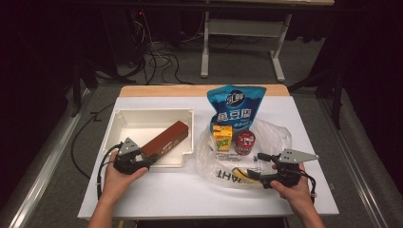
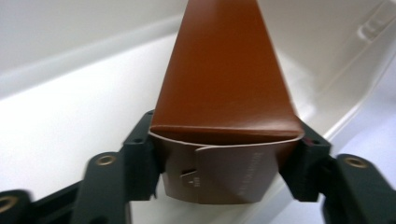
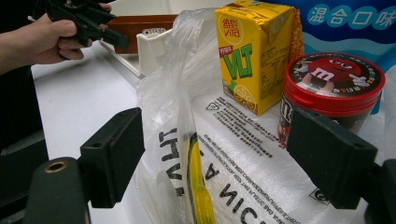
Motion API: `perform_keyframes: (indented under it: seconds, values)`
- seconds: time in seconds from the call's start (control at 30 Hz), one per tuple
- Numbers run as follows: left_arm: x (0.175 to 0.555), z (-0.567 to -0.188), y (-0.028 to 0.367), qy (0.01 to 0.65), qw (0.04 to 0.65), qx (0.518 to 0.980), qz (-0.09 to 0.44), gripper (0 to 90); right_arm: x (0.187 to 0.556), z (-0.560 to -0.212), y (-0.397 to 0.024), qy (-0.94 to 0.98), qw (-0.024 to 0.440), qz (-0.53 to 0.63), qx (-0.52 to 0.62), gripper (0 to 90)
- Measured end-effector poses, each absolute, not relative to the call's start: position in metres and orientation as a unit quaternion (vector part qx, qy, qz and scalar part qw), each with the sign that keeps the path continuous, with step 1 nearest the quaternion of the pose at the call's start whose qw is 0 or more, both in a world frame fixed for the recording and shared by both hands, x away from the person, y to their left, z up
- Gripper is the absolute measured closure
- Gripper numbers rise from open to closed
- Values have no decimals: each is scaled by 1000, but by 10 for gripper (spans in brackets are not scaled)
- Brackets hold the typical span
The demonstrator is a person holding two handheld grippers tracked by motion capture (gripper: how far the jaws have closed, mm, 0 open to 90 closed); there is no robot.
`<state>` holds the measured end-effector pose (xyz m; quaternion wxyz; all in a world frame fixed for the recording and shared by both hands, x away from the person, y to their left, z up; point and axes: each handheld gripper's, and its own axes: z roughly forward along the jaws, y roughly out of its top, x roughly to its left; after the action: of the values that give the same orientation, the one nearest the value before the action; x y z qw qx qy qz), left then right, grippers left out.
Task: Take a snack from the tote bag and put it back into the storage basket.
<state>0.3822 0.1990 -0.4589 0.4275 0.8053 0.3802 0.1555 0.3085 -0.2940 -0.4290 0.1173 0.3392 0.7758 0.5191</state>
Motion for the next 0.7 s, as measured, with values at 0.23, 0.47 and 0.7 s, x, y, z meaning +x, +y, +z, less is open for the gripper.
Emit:
perform_keyframes:
  seconds: [0.23,0.47,0.7]
  values:
    - [366,-443,203,406,453,773,182,280,308,-429,-297,773,118,522,340,189]
    - [340,-433,206,446,472,735,195,619,308,-428,-299,770,117,525,344,194]
    - [329,-435,201,454,451,750,169,900,309,-429,-298,772,116,523,343,196]
